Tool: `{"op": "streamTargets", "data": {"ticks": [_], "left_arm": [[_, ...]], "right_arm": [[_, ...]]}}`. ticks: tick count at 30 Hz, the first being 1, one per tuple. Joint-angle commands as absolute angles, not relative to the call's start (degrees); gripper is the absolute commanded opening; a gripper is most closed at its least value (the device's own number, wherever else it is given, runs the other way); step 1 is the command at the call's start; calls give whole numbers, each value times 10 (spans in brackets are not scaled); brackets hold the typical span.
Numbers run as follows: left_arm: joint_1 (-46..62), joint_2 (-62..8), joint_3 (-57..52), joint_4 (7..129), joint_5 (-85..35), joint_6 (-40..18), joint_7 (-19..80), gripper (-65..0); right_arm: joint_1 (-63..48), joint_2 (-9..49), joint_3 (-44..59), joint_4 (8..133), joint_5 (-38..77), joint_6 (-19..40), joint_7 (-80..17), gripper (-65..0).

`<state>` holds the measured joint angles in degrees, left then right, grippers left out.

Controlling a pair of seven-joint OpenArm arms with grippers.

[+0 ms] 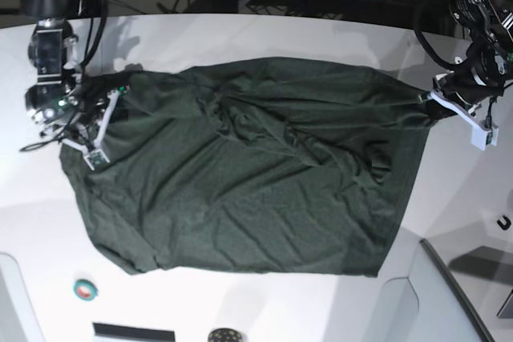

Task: Layout the t-shirt on the table in an organized manner, then fold the t-shirt properly
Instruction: 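Drag the pinched fabric with the right gripper back to the shirt corner, then hold both shirt corners and pull the edge taut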

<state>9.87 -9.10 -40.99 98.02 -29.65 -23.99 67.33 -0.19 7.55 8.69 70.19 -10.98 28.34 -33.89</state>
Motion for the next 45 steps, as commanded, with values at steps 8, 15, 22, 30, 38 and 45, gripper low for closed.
{"op": "streamTargets", "data": {"ticks": [8,15,22,30,38,45], "left_arm": [[104,-102,-403,1022,-302,-242,665,-650],[125,-102,-381,1045,-302,-242,666,-650],[131,-100,-380,1046,-305,-242,666,-650],[139,-99,-380,1045,-305,-242,666,-650],[141,-99,-380,1045,-305,-242,665,-650],[141,-99,-380,1045,-303,-242,664,-650]], "right_arm": [[21,99,104,678,-141,270,-356,-638],[27,122,104,676,-141,270,-359,-638],[7,111,141,750,-140,275,-359,-633],[-19,44,338,930,-73,276,-411,-285],[-48,82,509,800,274,276,-490,-260],[-55,90,509,703,320,276,-490,-264]]}}
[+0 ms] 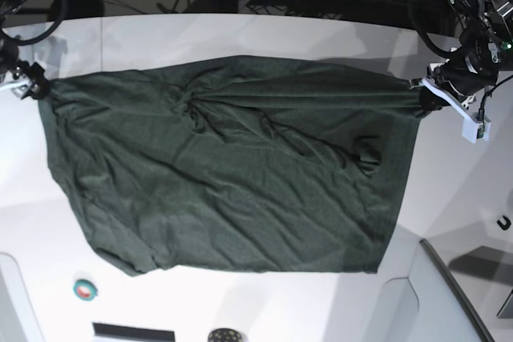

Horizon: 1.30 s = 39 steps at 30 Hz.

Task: Layout the t-shirt on the table in an organized manner, then fold the t-shirt properly
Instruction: 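Hold both shirt corners and pull the edge taut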

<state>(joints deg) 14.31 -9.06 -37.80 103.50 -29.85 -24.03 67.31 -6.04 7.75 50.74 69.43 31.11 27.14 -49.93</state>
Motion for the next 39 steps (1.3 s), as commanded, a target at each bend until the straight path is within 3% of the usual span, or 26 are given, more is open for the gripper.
{"op": "streamTargets", "data": {"ticks": [1,6,11,21,23,26,27,34,39], "left_arm": [[141,-99,-380,1045,-303,-242,664,-650],[142,-99,-380,1045,-302,-242,664,-650],[142,-99,-380,1045,-301,-242,664,-650],[142,-99,-380,1045,-301,-242,664,-650],[142,-99,-380,1045,-301,-242,664,-650],[142,-99,-380,1045,-301,-242,664,-650],[142,-99,-380,1045,-301,-242,664,-650],[139,-109,-353,1046,-300,-242,666,-650],[115,-114,-326,1043,-304,-241,674,-650]], "right_arm": [[-54,90,509,697,320,276,-490,-264],[-52,88,509,690,321,277,-495,-266],[-43,87,509,688,319,327,-520,-267],[-24,89,509,631,319,328,-516,-273],[-23,89,509,629,319,328,-516,-356],[-23,89,509,631,321,328,-529,-606],[-22,89,509,633,322,328,-543,-650],[0,88,510,710,318,320,-639,-647],[29,90,509,727,319,248,-676,-647]]}}
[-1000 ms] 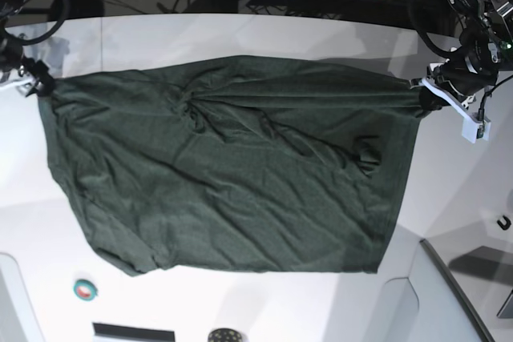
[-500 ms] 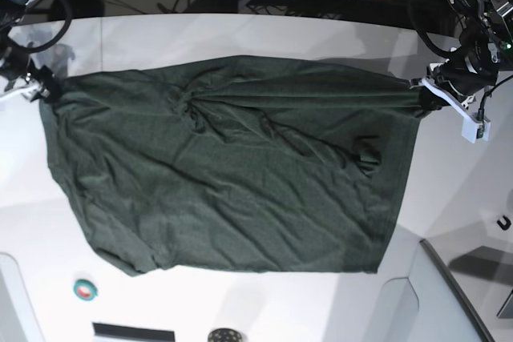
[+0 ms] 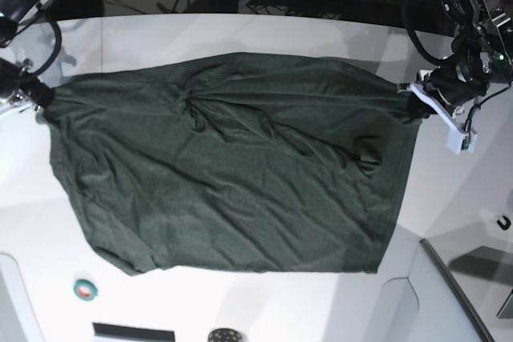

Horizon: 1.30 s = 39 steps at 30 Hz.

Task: Layout the t-shirt on the table in an organized manner, then fold the t-shirt properly
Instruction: 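Hold both shirt corners and pull the edge taut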

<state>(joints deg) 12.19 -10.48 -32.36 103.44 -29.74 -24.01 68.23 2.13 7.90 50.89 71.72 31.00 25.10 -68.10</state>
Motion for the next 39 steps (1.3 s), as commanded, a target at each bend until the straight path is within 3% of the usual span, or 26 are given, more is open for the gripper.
{"op": "streamTargets", "data": {"ticks": [1,11,15,29,39], "left_arm": [[102,-113,-327,1039,-304,-241,691,-650],[-42,-111,-335,862,-305,-241,728,-650],[-100,-111,-415,758,-306,-242,729,-650],[-149,-114,-433,703,-301,-242,726,-650],[-157,-110,-429,631,-301,-242,654,-650]], "right_arm": [[34,90,509,726,318,243,-676,-647],[77,91,509,720,317,161,-691,-647],[89,92,509,691,318,98,-687,-647],[131,134,514,601,321,89,-672,-648],[130,128,509,602,321,89,-676,-648]]}}
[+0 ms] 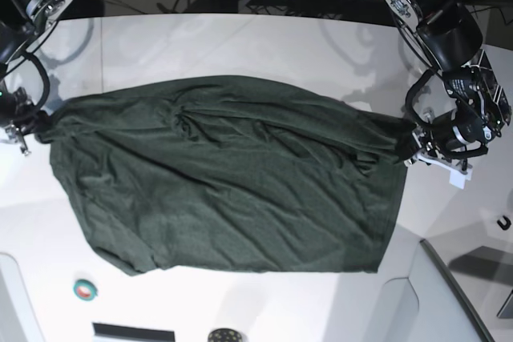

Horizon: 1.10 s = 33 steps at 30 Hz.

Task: Layout the t-shirt on the table in an organized manner, then fold the t-shirt properly
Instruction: 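Hold both shirt corners and pull the edge taut, then release the corner with the right gripper and move it to the edge middle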

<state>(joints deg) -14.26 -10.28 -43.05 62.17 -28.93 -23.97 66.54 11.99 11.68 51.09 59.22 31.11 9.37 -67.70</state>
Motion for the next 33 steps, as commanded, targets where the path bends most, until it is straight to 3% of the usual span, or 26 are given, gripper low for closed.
{"op": "streamTargets", "data": {"ticks": [1,7,15,20,22,26,28,31,33], "left_arm": [[-159,-110,-427,631,-300,-242,650,-650],[-155,-112,-338,629,-300,-241,582,-650],[-168,-111,-337,575,-301,-241,546,-650],[-167,-111,-336,575,-301,-241,544,-650],[-167,-113,-336,575,-301,-241,542,-632],[-167,-114,-337,579,-304,-241,541,-280],[-169,-114,-337,579,-305,-241,540,-155],[-167,-114,-339,598,-306,-241,540,-39],[-152,-111,-355,639,-306,-244,543,-15]], "right_arm": [[129,128,509,602,320,89,-676,-648],[129,128,509,603,319,89,-676,-648],[123,128,509,604,318,91,-672,-635],[88,119,509,667,322,94,-677,-384],[59,102,509,727,322,94,-676,-345],[4,70,508,851,321,143,-671,-345],[-22,65,507,907,321,195,-671,-345],[-71,57,436,967,319,287,-669,-348],[-109,56,371,997,317,326,-648,-389]]}}
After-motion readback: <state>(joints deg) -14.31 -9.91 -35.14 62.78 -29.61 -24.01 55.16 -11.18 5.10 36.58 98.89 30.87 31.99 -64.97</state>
